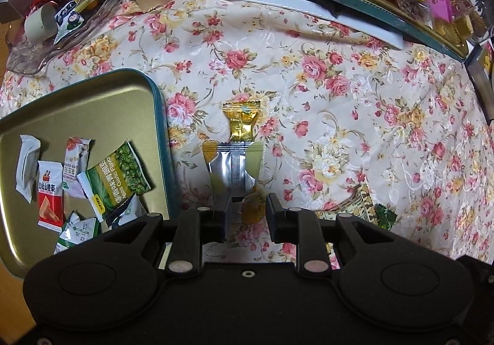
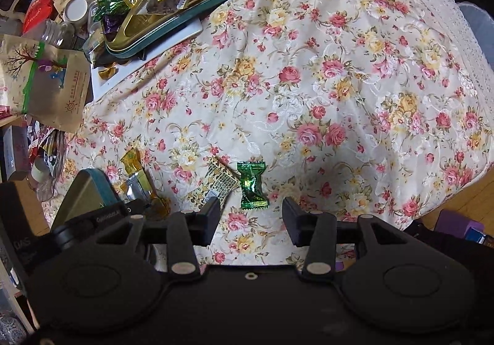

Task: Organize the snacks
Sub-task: 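Close the left tool on the silver-and-gold wrapped candy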

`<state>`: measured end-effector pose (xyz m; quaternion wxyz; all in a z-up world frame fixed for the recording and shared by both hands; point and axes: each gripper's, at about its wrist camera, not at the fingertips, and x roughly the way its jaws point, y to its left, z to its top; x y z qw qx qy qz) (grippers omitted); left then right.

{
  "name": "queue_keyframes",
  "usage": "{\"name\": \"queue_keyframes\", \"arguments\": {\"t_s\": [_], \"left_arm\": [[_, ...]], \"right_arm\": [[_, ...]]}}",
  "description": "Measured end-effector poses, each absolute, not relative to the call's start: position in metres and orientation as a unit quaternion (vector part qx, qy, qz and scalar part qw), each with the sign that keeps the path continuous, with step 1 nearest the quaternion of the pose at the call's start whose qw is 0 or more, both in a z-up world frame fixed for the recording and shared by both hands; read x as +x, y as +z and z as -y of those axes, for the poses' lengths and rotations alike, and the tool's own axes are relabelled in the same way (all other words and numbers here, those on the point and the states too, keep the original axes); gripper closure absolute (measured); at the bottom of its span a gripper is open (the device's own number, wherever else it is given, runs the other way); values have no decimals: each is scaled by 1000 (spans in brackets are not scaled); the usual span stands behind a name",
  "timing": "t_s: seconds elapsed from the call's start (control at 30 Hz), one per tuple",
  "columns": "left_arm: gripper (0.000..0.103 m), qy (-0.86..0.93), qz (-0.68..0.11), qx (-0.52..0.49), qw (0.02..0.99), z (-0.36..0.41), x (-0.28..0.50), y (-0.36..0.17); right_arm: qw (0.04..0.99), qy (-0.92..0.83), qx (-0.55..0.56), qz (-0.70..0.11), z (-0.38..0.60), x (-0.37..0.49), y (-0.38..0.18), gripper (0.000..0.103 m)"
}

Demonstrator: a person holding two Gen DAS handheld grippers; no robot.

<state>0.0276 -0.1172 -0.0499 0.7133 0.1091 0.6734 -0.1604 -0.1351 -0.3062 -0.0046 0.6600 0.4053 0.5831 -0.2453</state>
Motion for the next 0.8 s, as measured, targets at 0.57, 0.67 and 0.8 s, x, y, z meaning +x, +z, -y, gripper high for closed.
{"name": "queue_keyframes", "arguments": {"t_s": [0.57,0.67,0.8], "left_arm": [[69,-130,-659,178,719,142,23,-76],[69,-130,-650,189,725,145,22,-75],[69,-127,-647,197,725,149,22,-77]], "right_arm": [[690,-256,341,-584,292,-136,8,56],[692,-256,340,-583,292,-136,9,56],[692,-255,339,-585,291,-136,8,56]]}}
